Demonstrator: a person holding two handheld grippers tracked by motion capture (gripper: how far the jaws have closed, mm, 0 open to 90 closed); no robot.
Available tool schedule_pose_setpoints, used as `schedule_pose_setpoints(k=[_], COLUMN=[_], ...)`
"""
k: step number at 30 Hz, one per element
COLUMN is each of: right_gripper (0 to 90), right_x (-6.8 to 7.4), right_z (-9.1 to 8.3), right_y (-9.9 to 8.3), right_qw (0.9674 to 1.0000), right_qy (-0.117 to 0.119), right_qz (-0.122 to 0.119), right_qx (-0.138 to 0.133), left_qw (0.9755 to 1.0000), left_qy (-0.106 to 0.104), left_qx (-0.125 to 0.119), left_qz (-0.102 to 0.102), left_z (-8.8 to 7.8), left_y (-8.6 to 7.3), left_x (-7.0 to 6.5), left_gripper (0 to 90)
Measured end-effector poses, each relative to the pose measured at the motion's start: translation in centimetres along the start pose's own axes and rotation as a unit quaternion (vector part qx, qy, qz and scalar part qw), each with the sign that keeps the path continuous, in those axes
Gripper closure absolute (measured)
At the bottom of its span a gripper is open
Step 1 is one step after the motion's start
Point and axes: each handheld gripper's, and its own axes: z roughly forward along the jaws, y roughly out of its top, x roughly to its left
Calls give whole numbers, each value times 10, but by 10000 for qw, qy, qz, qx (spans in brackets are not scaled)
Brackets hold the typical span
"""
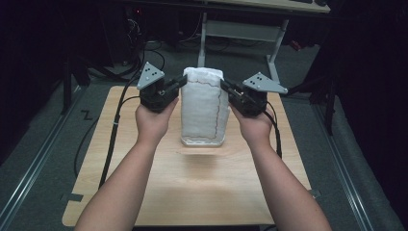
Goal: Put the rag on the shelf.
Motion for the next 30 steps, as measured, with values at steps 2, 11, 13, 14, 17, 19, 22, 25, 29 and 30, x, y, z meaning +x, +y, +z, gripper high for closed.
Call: schedule_pose_setpoints(k=[2,11,13,14,17,19,22,25,29,30], right_gripper=[840,839,839,839,839,839,838,838,838,838], right_x=[-6,-25,-30,-32,-37,-40,-42,-46,-51,-52], right_z=[3,22,29,32,43,50,60,68,79,82], right_y=[0,-4,-6,-6,-8,-9,-10,-13,-18,-19], right_qw=[10000,9999,9998,9998,9996,9995,9993,9990,9980,9976], right_qy=[-29,-124,-114,-126,-128,-124,-136,-140,-177,-200], right_qz=[22,61,134,157,206,223,165,145,120,108], right_qx=[12,35,59,86,136,200,305,392,591,648], left_qw=[10000,9999,9999,9998,9995,9992,9986,9980,9966,9962], left_qy=[1,48,85,97,161,214,293,349,350,378], left_qx=[25,107,130,152,247,294,387,490,683,748], left_qz=[16,64,38,-14,-127,-142,-201,-194,-283,-246], left_z=[6,32,38,41,51,57,64,71,80,82], left_y=[2,2,0,-1,-4,-5,-10,-16,-23,-26], left_x=[2,13,17,20,29,34,41,45,51,52], left_gripper=[867,866,866,866,866,866,866,865,864,865])
